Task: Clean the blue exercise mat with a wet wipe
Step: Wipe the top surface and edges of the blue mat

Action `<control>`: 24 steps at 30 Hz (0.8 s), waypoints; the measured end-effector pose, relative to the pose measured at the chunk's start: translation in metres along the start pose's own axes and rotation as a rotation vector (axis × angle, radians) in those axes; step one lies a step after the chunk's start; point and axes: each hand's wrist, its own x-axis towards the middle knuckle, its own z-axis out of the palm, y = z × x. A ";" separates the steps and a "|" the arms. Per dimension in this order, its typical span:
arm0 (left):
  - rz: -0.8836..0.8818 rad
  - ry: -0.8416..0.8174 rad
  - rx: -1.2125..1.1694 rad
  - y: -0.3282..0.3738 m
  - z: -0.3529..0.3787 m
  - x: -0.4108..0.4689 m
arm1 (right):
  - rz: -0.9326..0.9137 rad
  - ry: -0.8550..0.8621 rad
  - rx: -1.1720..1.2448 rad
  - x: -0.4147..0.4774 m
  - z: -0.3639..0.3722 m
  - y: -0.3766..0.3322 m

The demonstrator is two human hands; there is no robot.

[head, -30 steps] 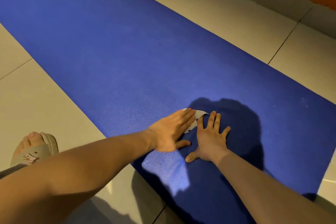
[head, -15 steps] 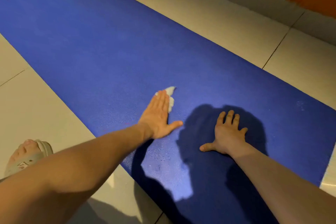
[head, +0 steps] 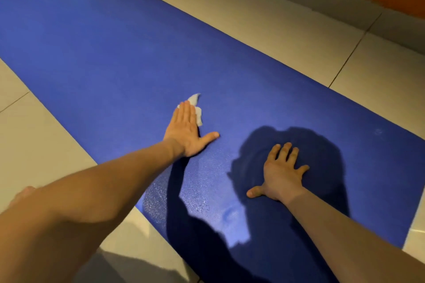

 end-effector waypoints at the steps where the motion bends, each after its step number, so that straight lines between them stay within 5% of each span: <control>1: 0.082 0.023 -0.003 0.015 0.001 -0.010 | -0.001 0.001 0.005 0.000 0.000 0.000; 4: 0.371 0.063 -0.140 0.059 0.007 -0.044 | -0.001 0.002 0.021 0.001 0.000 0.001; 7: 0.506 -0.098 -0.118 0.080 0.024 -0.064 | 0.009 0.005 0.013 0.002 0.000 -0.001; 10: 0.588 0.019 -0.044 0.053 0.020 -0.049 | 0.010 -0.001 0.027 0.001 0.000 -0.002; 14: 0.241 0.132 -0.083 -0.007 -0.009 -0.002 | -0.003 0.010 0.036 0.000 0.000 0.001; 17: -0.052 -0.038 -0.040 -0.012 -0.013 0.019 | -0.001 0.007 0.041 0.001 0.000 0.000; 19: -0.092 -0.045 -0.055 0.009 -0.010 0.023 | 0.002 0.006 0.047 0.003 0.001 -0.001; 24: 0.417 0.091 -0.212 0.088 0.003 -0.017 | -0.006 0.007 0.065 0.002 0.001 0.002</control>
